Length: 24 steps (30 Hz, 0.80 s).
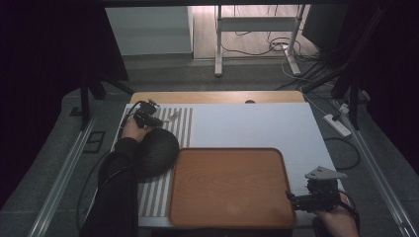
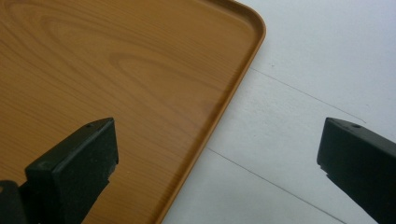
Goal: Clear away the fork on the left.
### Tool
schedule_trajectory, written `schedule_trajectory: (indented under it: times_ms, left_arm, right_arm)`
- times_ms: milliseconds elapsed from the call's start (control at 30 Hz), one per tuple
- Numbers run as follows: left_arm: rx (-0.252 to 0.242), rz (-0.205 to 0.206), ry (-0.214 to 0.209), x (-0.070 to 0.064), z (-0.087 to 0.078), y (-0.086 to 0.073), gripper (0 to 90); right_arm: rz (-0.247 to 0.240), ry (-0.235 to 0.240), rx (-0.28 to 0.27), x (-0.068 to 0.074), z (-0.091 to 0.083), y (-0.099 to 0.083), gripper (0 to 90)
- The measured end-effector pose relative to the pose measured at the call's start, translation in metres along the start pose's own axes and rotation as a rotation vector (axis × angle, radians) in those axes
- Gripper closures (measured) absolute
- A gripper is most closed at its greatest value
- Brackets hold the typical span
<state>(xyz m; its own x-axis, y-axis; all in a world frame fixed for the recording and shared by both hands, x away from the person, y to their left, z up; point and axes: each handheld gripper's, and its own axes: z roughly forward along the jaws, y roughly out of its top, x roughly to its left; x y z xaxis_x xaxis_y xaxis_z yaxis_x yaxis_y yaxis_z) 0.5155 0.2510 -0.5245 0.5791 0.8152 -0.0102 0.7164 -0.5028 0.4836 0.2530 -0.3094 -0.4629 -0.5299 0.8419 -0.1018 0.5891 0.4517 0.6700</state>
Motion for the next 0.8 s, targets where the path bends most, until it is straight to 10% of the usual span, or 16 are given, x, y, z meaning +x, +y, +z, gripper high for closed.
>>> schedule_trajectory:
  times_ms: [267,500,800]
  left_arm:
    - [0.014,0.018,-0.053,0.005,-0.002,0.000,86.2]
    - [0.048,0.080,0.028,0.008,-0.009,-0.002,86.3]
    - [0.068,0.057,0.054,0.023,-0.032,-0.009,86.2]
  right_arm:
    - [-0.002,0.001,0.003,0.000,0.000,0.000,0.0]
    - [-0.004,0.001,0.005,0.001,0.000,0.000,0.0]
    - [-0.004,0.003,0.009,0.001,0.001,0.000,0.0]
